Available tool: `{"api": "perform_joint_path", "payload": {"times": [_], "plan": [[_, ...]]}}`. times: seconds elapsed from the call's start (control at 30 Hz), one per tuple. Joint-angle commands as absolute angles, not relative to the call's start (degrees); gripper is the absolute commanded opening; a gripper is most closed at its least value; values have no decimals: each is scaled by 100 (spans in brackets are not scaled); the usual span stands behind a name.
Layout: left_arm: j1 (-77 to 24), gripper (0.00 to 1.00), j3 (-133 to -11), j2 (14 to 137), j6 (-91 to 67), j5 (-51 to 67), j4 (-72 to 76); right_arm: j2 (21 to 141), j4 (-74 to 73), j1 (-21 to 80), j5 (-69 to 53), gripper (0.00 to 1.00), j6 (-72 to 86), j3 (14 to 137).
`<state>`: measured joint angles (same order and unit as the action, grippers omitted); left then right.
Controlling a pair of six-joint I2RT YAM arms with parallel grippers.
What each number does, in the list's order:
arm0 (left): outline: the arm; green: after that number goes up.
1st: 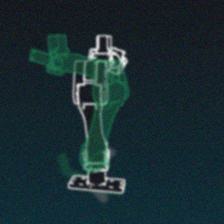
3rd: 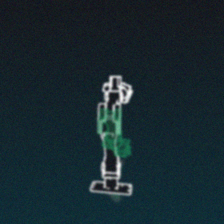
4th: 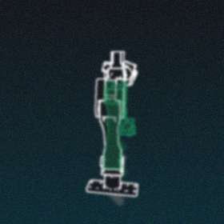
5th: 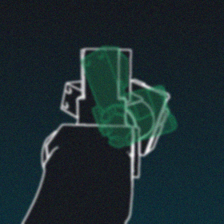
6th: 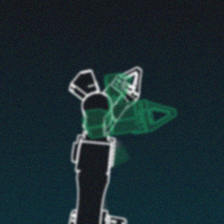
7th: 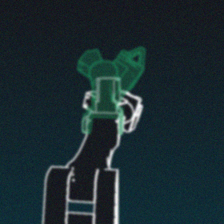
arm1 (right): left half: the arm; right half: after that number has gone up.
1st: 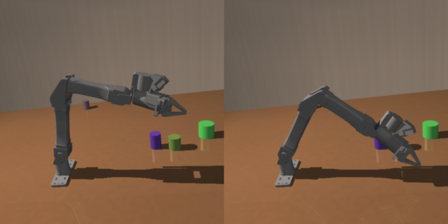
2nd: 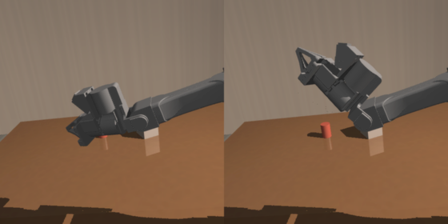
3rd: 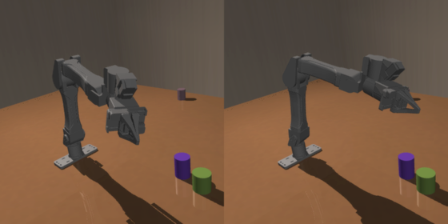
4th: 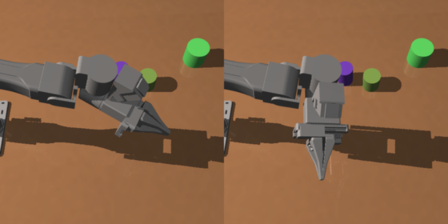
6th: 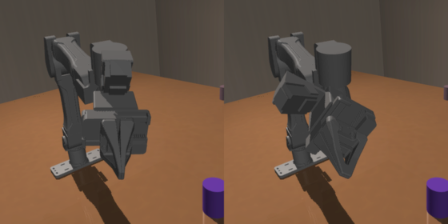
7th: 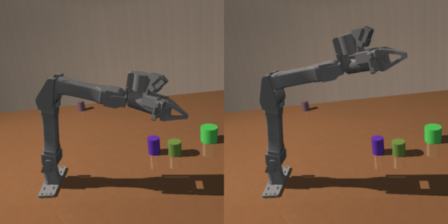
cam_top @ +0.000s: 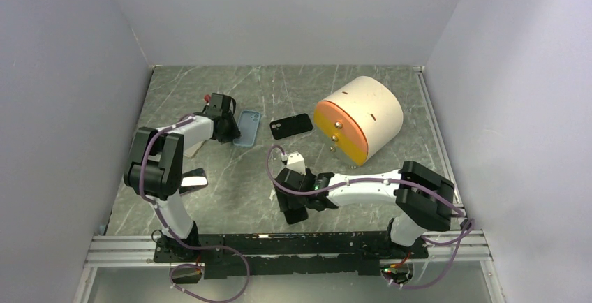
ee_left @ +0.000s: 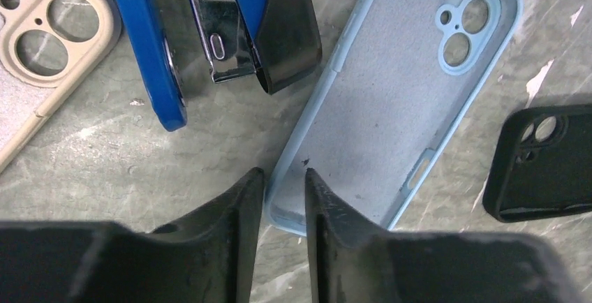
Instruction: Put the phone into the phone case
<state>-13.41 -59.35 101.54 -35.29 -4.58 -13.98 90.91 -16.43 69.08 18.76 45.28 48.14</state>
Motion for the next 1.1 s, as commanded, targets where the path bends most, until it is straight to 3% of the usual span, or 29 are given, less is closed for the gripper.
{"api": "perform_joint_path", "payload": {"times": [0.0, 0.07, 0.23, 0.77, 0.9, 1.07], "plan": [[-1520, 27, -6098, 10249, -3471, -545, -1734, 8978, -1499, 6913, 1903, 52, 4623, 4895], [-1655, 14, -6147, 10155, -3503, -650, -1965, 8959, -1530, 6913, 1972, 52, 4615, 4880], [-1975, 3, -6043, 9803, -3664, -639, -2357, 8842, -1484, 6905, 2060, 51, 4632, 4795], [-2745, 3, -4651, 8173, -4555, -489, -3112, 8566, -1251, 6903, 2156, 48, 4820, 4624], [-2969, 10, -4241, 7845, -4876, -256, -3072, 8543, -1220, 6902, 2161, 47, 4856, 4661], [-3032, 38, -4045, 7397, -5103, 97, -2925, 8569, -1247, 6903, 2214, 47, 4862, 4808]]}}
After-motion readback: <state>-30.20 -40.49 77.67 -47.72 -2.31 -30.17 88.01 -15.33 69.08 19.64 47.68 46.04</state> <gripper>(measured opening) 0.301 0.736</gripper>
